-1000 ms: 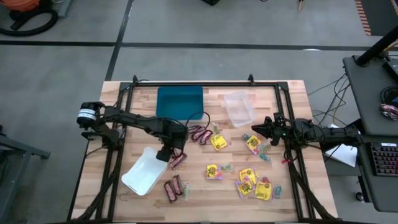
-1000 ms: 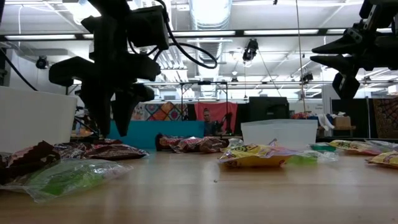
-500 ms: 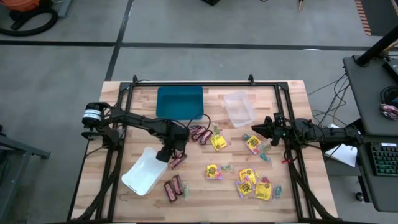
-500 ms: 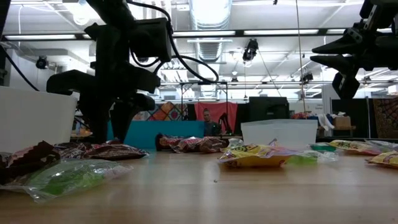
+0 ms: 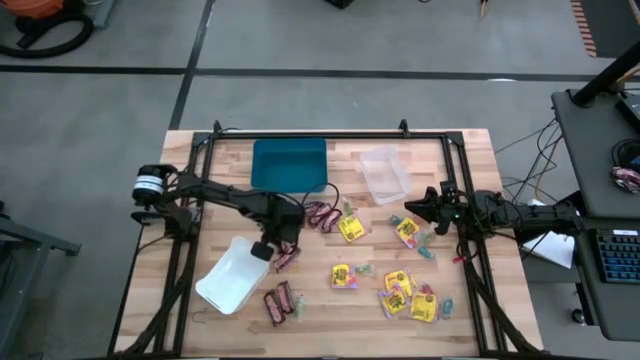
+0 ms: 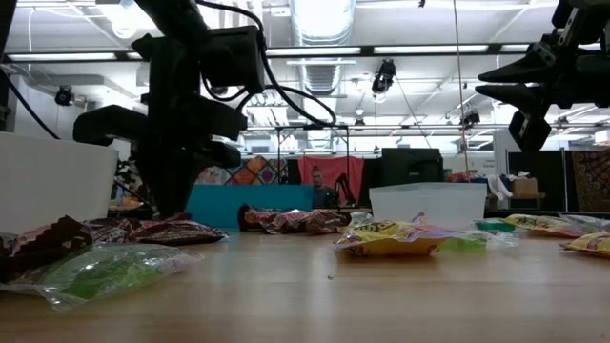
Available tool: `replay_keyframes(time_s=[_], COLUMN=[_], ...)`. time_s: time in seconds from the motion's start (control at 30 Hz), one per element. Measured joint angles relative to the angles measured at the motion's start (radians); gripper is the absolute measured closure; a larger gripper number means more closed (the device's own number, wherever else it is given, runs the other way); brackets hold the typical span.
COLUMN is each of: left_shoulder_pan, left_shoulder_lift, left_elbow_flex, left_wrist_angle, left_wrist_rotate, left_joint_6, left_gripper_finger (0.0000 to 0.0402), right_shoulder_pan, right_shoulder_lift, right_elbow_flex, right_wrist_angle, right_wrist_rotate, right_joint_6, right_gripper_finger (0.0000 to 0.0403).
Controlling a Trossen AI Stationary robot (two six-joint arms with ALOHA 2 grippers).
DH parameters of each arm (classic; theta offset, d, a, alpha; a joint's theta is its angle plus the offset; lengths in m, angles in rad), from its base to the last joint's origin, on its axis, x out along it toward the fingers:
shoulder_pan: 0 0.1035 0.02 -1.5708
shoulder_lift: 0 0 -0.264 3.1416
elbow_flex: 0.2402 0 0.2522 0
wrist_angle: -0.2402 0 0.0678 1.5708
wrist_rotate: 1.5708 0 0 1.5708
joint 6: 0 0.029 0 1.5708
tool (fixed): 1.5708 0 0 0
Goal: Sort candy
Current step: Put the brown chocolate into the blue bin
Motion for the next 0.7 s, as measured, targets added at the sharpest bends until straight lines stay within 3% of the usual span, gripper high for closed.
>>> replay_keyframes(time_s=[0.4, 0.6, 0.7], left_shoulder_pan=[0.039, 0.232, 0.377], left_shoulder_lift=[-0.106, -0.138, -0.133], left_elbow_flex=[0.251, 0.364, 0.384], left_wrist_angle=[-0.158, -0.125, -0.071], left_wrist_rotate=[-0.004, -0.139, -0.15], left_joint_6=[0.034, 0.025, 0.002], left_gripper_finger=[0.0401, 0.0401, 0.0401], right_shoulder_pan=[0.0, 0.0, 0.0], right_shoulder_lift=[0.0, 0.0, 0.0], right_elbow_flex=[0.0, 0.0, 0.0], right_wrist_angle=[0.0, 0.0, 0.001], right_wrist_rotate=[0.0, 0.0, 0.002], right_joint_6=[0.001, 0.001, 0.001], right_gripper_finger=[0.0346, 0.0346, 0.0346])
